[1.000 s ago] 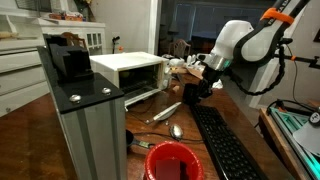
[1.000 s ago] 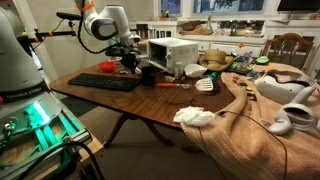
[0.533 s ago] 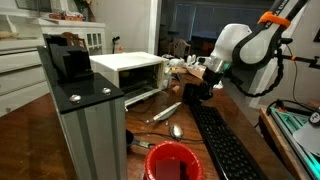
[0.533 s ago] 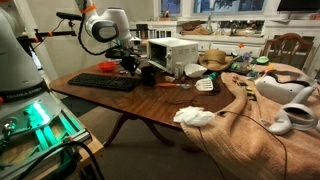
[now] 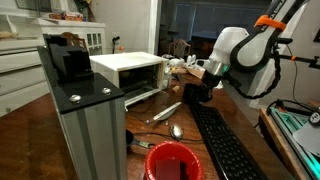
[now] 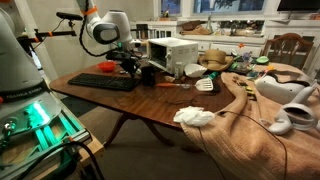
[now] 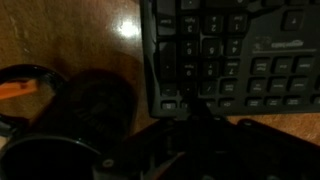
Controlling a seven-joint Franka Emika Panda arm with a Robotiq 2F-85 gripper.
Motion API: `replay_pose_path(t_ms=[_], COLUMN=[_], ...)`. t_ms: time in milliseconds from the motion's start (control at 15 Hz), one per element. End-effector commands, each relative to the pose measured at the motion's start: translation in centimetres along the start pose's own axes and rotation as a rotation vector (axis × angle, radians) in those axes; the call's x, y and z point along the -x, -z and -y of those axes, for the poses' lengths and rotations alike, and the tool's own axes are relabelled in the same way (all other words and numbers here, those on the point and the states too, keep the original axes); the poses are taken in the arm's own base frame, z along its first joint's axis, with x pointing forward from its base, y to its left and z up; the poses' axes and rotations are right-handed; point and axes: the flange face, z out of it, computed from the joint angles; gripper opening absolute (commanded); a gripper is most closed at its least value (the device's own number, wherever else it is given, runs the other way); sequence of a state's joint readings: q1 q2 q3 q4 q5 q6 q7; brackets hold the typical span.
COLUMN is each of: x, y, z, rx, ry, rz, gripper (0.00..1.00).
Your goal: Press the buttons of the keyboard on the top right
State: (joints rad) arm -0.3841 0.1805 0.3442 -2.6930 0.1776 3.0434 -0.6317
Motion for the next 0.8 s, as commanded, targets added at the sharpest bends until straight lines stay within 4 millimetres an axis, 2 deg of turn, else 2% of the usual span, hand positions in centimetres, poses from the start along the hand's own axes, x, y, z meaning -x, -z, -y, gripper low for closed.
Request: replay_pose_path(t_ms=[0, 733], x=[-0.08, 0.11], y=[-0.66, -1.64], z=[-0.41, -1.17], rx=[0.005, 0.015], ry=[0.014, 0.022], rz=[-0.014, -0.008], gripper=[0.00, 0.00])
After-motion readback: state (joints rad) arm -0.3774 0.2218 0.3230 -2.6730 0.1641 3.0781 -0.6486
